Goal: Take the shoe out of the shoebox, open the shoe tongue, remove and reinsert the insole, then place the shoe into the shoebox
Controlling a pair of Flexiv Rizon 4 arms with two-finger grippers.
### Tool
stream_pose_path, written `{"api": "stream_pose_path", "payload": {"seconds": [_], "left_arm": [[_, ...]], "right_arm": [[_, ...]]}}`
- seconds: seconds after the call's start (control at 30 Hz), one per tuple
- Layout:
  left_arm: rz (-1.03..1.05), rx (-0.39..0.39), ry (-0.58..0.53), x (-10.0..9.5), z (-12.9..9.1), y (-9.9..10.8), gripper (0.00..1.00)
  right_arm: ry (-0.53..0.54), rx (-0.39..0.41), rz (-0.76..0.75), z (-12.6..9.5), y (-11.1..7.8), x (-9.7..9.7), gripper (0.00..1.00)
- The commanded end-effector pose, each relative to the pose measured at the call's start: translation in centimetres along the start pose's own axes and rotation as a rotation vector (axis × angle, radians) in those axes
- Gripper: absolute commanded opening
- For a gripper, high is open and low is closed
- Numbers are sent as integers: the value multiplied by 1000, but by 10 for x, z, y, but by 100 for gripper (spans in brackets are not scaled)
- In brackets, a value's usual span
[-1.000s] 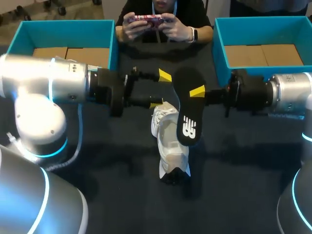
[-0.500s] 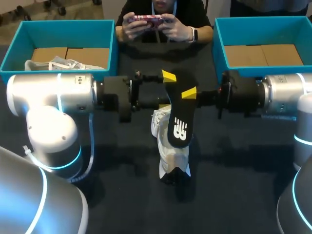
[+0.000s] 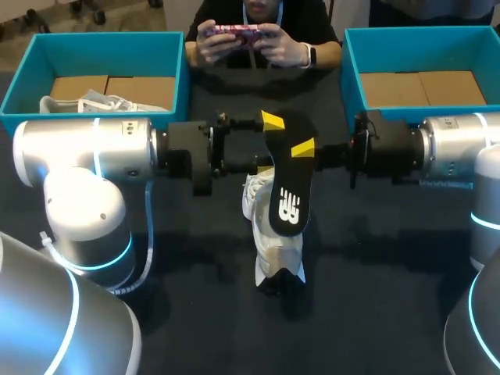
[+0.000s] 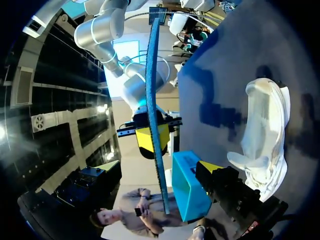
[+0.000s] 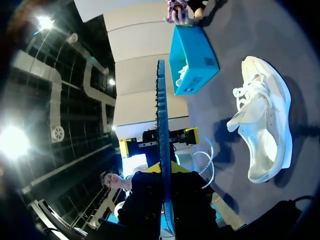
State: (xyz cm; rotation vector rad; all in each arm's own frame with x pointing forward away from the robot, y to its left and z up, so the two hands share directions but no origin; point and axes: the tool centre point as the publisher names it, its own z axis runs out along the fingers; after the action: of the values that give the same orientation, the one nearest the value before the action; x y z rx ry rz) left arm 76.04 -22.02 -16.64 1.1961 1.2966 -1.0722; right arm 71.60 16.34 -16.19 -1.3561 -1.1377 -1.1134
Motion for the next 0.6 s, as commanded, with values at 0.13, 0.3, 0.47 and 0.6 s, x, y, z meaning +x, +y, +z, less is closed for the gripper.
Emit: {"api": "stream_pose_path", "payload": {"seconds": [0.13,0.3,0.47,0.6], "left_arm": [[-7,-5,-14,-2,9,6,100],[-7,10,-19,-5,12,4,89],[-9,18,-18,-3,12,3,56],[-8,24,-25,-4,11,3,40]], "right_arm": [[0,-6,-11,8,-5,-2,0],[0,-10,-39,10,-8,-2,0],[-5,-16,-49,7,-6,0,0],[-7,-11,-54,7,-6,2,0]]}}
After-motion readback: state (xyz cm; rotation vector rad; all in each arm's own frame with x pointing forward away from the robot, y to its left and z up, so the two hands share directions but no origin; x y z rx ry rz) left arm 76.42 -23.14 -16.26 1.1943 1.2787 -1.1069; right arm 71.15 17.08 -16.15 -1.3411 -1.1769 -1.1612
